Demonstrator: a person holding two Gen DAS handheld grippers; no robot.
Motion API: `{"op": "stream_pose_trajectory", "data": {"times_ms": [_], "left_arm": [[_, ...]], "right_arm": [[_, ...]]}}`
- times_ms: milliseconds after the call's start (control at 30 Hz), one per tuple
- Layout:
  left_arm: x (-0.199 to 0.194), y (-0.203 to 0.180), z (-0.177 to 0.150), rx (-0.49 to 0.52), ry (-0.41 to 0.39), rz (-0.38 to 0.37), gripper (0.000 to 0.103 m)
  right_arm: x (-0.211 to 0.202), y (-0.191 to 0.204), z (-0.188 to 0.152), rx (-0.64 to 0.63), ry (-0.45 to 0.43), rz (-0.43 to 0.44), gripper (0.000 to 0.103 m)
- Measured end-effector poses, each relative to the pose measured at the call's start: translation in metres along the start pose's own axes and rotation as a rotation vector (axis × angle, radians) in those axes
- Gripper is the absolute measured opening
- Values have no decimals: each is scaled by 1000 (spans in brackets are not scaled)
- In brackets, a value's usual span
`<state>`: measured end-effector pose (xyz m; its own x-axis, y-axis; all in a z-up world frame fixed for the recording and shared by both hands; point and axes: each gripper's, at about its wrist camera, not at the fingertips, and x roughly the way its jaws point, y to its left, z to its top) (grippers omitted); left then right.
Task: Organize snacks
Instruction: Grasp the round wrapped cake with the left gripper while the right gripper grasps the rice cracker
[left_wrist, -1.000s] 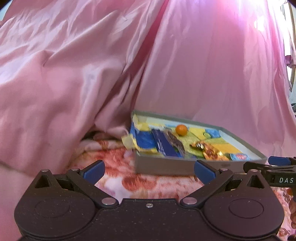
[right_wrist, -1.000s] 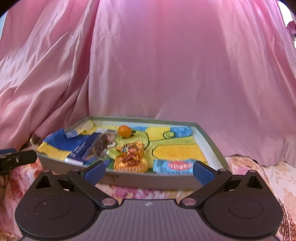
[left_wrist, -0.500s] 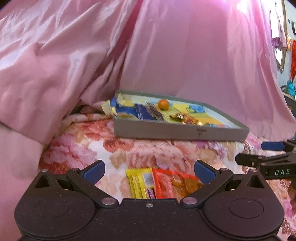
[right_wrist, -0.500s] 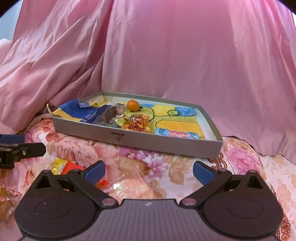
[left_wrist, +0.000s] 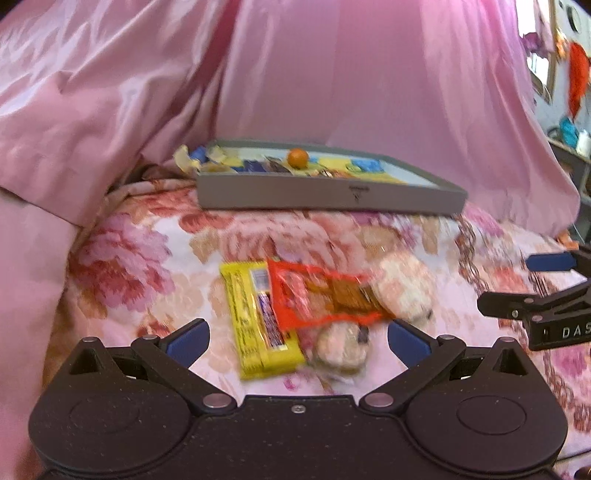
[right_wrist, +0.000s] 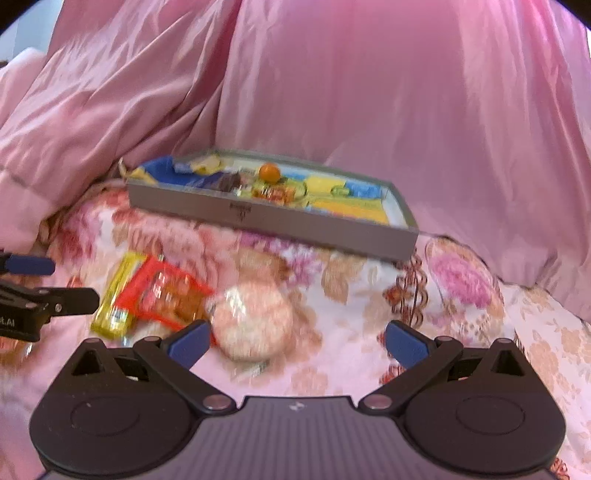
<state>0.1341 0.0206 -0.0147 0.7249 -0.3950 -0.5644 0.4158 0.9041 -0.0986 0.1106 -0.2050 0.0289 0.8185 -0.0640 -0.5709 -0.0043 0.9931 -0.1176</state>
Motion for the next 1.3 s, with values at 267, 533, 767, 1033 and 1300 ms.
{"op": "stream_pose_trajectory", "data": {"times_ms": [267,533,767,1033,1300], "left_arm": [[7,-12,-16,50,65,-13,102],[18,-18,-22,118,105,-7,102],[33,-31,-19,265,95,-11,102],[57,-45,-20,394,140,-76,96],[74,-45,-20,394,140,-103,88]], "right_arm": [[-2,-2,-18,-28,48,7,103],[12,-1,-32,-66,109,17,103],[32,3,-34,-133,111,75,103],[55,8,-24,-202,64,110,103],[78,10,-7,-215,20,136,103]]}}
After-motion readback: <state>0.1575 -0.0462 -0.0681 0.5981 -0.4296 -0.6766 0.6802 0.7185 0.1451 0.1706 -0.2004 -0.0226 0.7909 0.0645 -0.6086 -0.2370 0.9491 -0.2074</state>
